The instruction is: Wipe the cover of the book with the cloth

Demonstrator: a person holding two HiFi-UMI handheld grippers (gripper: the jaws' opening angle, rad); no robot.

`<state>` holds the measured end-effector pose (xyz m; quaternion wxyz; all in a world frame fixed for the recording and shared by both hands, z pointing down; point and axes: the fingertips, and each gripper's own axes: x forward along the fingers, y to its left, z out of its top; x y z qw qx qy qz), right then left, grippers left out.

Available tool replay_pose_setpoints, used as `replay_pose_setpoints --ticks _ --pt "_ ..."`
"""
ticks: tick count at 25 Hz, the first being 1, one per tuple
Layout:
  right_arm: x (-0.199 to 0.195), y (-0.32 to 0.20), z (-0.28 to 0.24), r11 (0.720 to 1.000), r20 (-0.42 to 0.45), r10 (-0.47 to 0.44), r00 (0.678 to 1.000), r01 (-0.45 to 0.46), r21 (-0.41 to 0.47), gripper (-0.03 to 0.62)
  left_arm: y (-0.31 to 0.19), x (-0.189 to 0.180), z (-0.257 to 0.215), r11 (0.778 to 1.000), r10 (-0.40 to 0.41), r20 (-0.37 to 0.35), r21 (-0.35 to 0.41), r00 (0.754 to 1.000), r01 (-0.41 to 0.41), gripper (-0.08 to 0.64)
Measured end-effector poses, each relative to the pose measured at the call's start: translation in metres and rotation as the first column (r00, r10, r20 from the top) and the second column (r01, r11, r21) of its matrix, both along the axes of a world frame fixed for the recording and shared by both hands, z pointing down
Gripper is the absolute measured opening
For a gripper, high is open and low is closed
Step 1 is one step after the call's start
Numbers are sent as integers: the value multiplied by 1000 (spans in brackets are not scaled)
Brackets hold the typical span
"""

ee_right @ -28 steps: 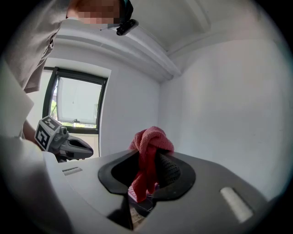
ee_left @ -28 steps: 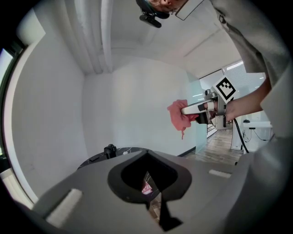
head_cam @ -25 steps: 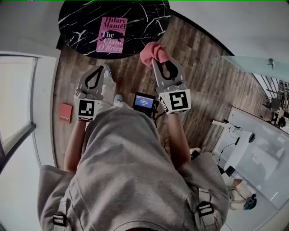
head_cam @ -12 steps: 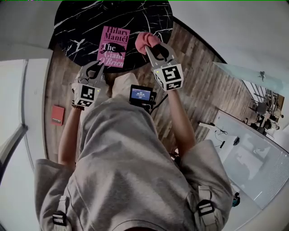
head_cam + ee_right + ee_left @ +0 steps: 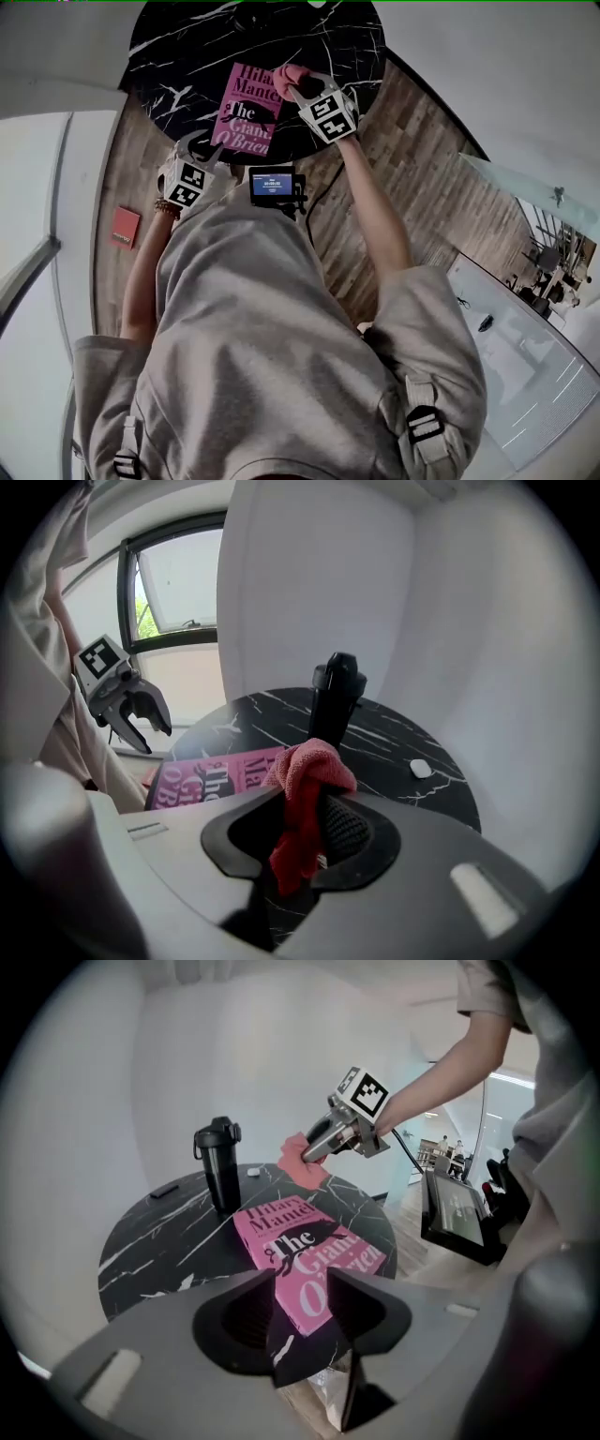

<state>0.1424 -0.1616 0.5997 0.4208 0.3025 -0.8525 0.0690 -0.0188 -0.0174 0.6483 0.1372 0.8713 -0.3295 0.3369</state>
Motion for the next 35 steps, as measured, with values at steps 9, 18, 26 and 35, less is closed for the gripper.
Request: replay_pose_setpoints --ticks 9,18,26,35 --pt "-9 -20 74 984 -143 -143 979 125 -128 114 16 9 46 991 29 95 -133 995 -16 252" --pt "-12 -20 91 980 -168 -168 971 146 -138 109 15 11 62 984 75 135 -171 988 -52 267" --pt "-13 -19 93 976 -198 -146 969 108 -189 104 12 13 65 984 99 144 -159 985 -76 276" --pt "-18 -13 92 975 -202 -132 970 90 -205 102 4 14 63 984 116 148 -155 982 -92 279"
